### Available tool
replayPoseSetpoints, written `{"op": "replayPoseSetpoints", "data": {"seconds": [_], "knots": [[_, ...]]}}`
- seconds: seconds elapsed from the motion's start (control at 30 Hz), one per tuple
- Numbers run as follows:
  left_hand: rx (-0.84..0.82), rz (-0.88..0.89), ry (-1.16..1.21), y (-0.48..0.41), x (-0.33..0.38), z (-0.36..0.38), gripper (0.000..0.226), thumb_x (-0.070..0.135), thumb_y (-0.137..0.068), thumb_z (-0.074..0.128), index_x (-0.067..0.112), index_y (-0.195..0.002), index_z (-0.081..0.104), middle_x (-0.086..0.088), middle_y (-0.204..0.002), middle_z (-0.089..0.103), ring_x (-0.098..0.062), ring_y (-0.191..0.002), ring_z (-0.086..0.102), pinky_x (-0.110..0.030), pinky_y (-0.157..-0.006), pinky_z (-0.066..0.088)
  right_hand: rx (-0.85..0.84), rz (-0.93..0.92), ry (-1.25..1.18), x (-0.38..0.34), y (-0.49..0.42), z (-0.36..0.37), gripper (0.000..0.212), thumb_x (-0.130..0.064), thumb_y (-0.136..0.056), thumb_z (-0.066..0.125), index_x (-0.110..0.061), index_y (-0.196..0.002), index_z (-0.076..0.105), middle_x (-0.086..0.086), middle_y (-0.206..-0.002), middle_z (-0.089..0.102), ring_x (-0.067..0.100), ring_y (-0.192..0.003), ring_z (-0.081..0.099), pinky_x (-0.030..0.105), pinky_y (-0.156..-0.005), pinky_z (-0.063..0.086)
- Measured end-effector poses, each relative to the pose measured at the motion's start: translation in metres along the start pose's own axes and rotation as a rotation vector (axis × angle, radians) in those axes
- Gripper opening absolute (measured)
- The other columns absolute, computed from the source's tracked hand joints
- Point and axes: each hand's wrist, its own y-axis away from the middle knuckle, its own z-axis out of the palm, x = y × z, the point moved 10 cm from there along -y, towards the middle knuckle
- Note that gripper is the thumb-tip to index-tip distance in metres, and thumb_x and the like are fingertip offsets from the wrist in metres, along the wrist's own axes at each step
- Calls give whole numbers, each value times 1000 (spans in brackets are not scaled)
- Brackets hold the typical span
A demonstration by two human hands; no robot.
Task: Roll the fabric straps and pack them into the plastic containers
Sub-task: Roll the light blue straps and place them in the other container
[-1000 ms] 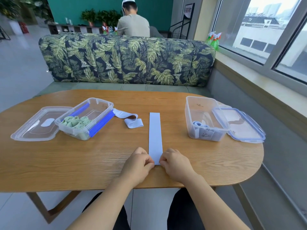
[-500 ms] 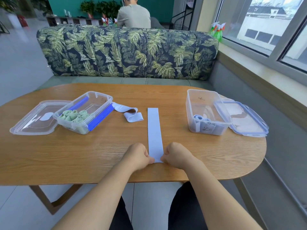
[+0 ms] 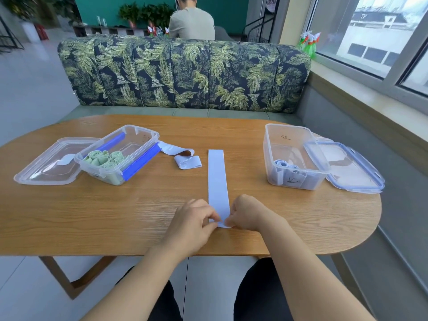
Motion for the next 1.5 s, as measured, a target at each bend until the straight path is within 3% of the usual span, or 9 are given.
{"op": "replayPoseSetpoints", "data": {"seconds": [0.13, 0.23, 0.37, 0.5, 0.6, 0.77, 0.97, 1.33, 1.5], "knots": [[90, 257, -236, 11, 20, 5, 10, 31, -78, 63, 33, -81, 72, 16, -74, 56, -9, -77, 50, -27, -69, 38, -19, -18, -6, -3, 1, 0, 20, -20, -79, 71, -11, -80, 54, 5, -76, 54, 21, -67, 48, 29, -62, 41], [90, 242, -239, 12, 16, 8, 11, 34, -78, 61, 34, -79, 72, 17, -73, 56, -9, -75, 54, -27, -69, 39, -23, -33, 8, -5, 3, -1, 19, -19, -79, 71, -11, -79, 54, 5, -74, 52, 21, -65, 45, 28, -60, 39], [60, 117, -123, 5, 3, 10, 12, 35, -79, 62, 33, -82, 74, 16, -78, 62, -9, -82, 56, -20, -82, 24, 11, -60, -96, -2, 7, -2, 35, -14, -77, 69, -15, -56, 41, -3, -54, 40, 15, -52, 35, 25, -49, 30], [43, 87, -70, 3, -4, 14, 14, 37, -85, 60, 34, -87, 73, 17, -85, 63, -3, -93, 53, -22, -84, 18, 160, -153, -413, 14, 15, -5, 17, -10, -74, 73, -15, -63, 62, -8, -56, 55, 9, -55, 46, 24, -57, 39], [88, 87, -21, 5, -8, 13, 11, 39, -82, 60, 36, -83, 71, 22, -81, 60, 5, -89, 50, -14, -87, 17, 242, -210, -674, 25, 24, 1, 13, -8, -76, 73, -20, -72, 70, -2, -68, 61, 9, -61, 48, 27, -66, 40], [96, 79, 15, 6, -11, 13, 9, 40, -81, 60, 37, -82, 68, 24, -79, 58, 9, -89, 49, -13, -88, 18, 336, -259, -399, 18, 33, 9, 20, -22, -76, 76, -41, -74, 69, -12, -76, 55, 0, -71, 53, 17, -71, 41], [63, 60, 83, 3, -11, 14, 10, 39, -80, 59, 36, -83, 68, 18, -76, 57, 6, -84, 50, -11, -88, 20, 391, -256, -304, 18, 32, 6, 12, -26, -78, 75, -34, -85, 72, -13, -79, 55, -1, -75, 53, 11, -67, 37], [18, 171, -35, 7, -3, 20, 18, 38, -89, 49, 31, -86, 66, 30, -78, 47, 16, -84, 42, -15, -89, 24, 449, -375, -397, 20, 36, 6, 12, -18, -79, 77, -29, -76, 75, -7, -78, 56, 7, -73, 53, 21, -66, 44], [63, 166, -70, 7, -5, 19, 25, 43, -90, 43, 33, -85, 65, 25, -80, 52, 7, -86, 49, -19, -86, 22, 465, -392, -405, 20, 36, 5, 11, -16, -81, 75, -26, -77, 76, -10, -75, 54, 6, -72, 53, 18, -65, 41]]}}
